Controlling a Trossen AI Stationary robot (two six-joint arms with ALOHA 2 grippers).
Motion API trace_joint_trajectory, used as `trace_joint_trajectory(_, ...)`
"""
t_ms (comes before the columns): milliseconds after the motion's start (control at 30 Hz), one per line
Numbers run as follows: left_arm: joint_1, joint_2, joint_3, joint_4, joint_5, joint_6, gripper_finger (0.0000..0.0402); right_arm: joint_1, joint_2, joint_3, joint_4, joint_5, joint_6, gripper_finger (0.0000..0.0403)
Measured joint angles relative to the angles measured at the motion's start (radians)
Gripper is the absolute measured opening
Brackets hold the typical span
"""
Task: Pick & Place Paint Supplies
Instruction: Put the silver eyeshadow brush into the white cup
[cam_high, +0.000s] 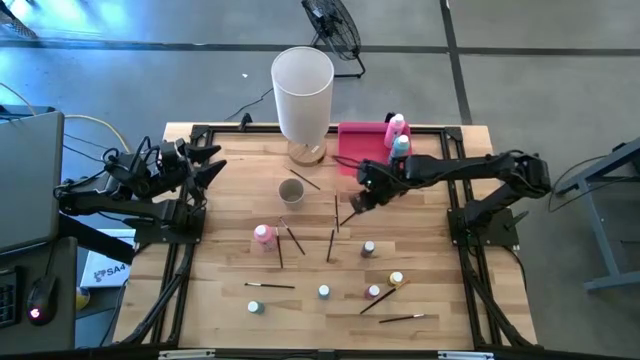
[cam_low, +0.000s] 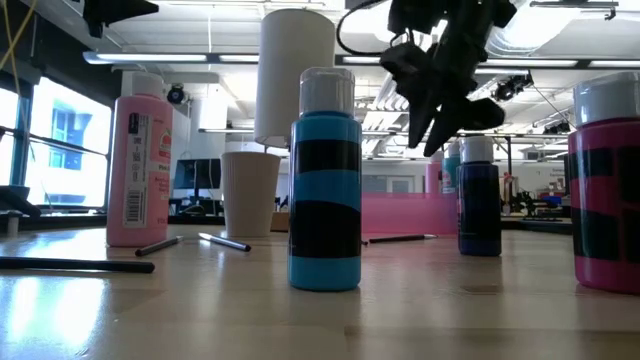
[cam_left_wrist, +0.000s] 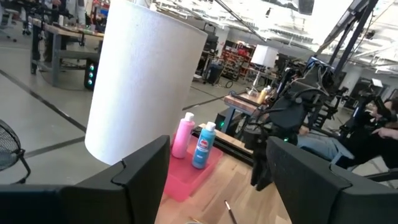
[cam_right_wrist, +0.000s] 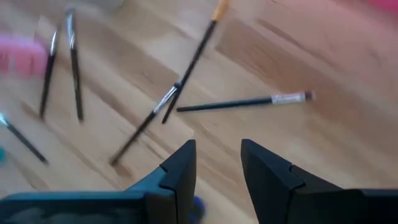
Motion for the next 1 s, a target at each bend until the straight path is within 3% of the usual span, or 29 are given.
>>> trace_joint_trajectory(167, 0.000, 0.000, 0.000, 0.000, 0.000, -0.001, 0.0261, 0.003, 0.000, 0.000, -0.008, 0.066, 0.293, 0.0121)
trace_joint_trajectory(433, 0.000, 0.000, 0.000, -0.002, 0.009, -0.001, 0.0261, 0.061, 0.000, 0.000, -0.004, 0.351, 0.804, 0.0121)
trace_joint_trajectory(600, 0.000, 0.000, 0.000, -0.015, 0.055, 0.002, 0.0262, 0.091, 0.007, 0.000, -0.001, 0.450, 0.905, 0.0121)
trace_joint_trajectory(1000, 0.000, 0.000, 0.000, -0.015, 0.060, 0.002, 0.0262, 0.081, 0.162, 0.000, -0.011, 0.446, 0.988, 0.0121)
